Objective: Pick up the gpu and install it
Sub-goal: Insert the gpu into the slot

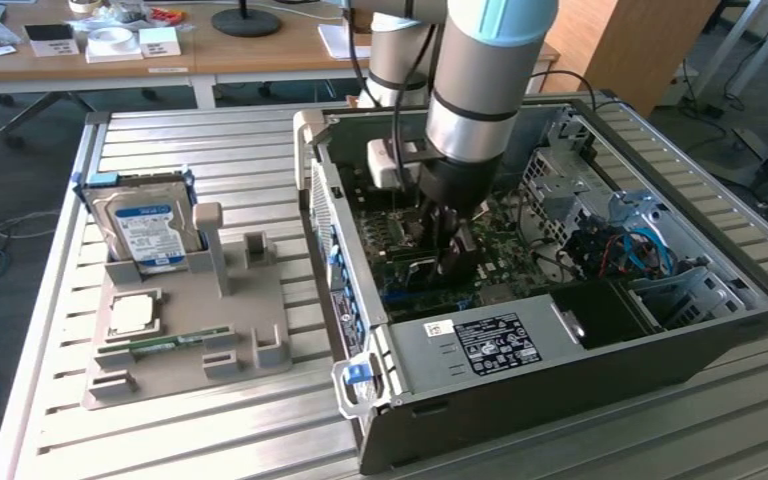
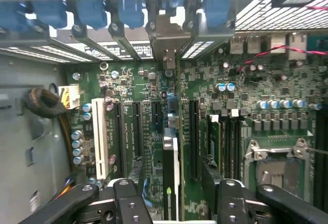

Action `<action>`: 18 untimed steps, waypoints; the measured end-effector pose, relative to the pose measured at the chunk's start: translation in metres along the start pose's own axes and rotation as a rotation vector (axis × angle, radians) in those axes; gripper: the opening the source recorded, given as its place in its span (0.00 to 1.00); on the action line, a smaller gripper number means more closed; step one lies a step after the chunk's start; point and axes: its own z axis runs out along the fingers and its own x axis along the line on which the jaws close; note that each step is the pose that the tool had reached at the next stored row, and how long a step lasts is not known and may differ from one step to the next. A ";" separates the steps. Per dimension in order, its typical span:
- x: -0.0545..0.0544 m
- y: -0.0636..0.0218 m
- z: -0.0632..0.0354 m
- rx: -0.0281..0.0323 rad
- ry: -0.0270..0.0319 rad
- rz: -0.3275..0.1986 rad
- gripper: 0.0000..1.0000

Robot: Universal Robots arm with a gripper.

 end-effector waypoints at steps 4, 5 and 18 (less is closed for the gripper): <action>0.000 -0.0002 -0.0134 0.0001 -0.0001 0.000 0.57; 0.000 -0.0003 -0.0167 0.0001 -0.0001 0.000 0.57; -0.001 -0.0011 -0.0538 0.0011 -0.0001 0.000 0.57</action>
